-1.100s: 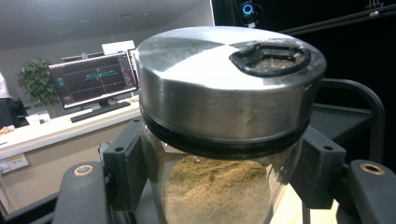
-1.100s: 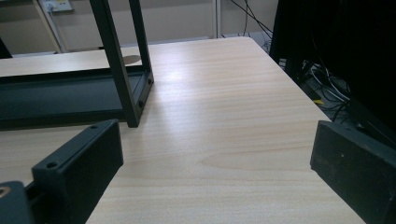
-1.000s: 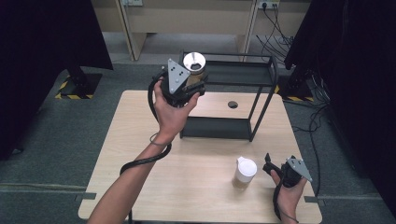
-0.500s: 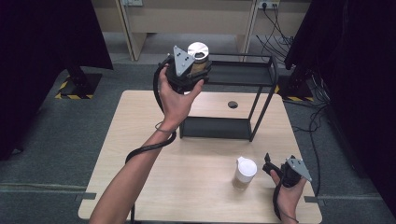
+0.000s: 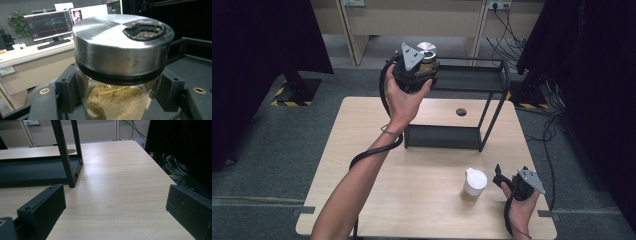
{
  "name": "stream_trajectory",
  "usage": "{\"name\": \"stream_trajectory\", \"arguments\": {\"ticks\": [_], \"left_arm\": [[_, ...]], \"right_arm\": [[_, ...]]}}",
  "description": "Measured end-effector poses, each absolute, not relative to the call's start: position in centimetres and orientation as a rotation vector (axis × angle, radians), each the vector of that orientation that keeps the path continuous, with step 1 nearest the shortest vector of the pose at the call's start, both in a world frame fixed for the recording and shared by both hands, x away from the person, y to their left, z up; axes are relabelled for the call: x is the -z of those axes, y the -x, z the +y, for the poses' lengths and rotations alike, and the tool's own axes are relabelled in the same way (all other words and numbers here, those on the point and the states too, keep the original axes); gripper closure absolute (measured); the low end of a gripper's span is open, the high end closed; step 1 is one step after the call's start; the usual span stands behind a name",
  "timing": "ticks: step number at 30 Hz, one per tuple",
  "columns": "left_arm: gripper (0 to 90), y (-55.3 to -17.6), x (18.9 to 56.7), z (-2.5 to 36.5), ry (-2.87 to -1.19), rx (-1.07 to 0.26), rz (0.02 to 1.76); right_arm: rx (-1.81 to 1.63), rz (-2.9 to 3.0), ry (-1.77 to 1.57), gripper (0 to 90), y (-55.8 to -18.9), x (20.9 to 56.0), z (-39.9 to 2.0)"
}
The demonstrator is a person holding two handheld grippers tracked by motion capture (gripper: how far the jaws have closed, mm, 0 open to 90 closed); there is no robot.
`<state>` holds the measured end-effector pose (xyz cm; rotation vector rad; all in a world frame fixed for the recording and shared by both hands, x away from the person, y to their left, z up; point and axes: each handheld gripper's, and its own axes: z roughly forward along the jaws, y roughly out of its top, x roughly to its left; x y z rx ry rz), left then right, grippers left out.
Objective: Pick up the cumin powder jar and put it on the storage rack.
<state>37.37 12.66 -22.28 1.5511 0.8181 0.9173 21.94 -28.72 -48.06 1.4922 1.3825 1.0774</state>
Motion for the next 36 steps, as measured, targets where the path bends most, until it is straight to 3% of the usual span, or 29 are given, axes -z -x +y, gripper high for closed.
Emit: {"name": "stream_trajectory", "arguments": {"ticks": [23, 36], "left_arm": [[30.8, -39.4, 21.7, 13.6, -1.541, -0.771, 0.903], [30.2, -39.5, 21.7, 13.7, -1.546, -0.778, 0.889]], "right_arm": [[-1.059, 1.393, -1.465, 2.6, -21.9, 48.1, -28.4], [-1.055, 1.396, -1.463, 2.6, -21.9, 48.1, -28.3]]}}
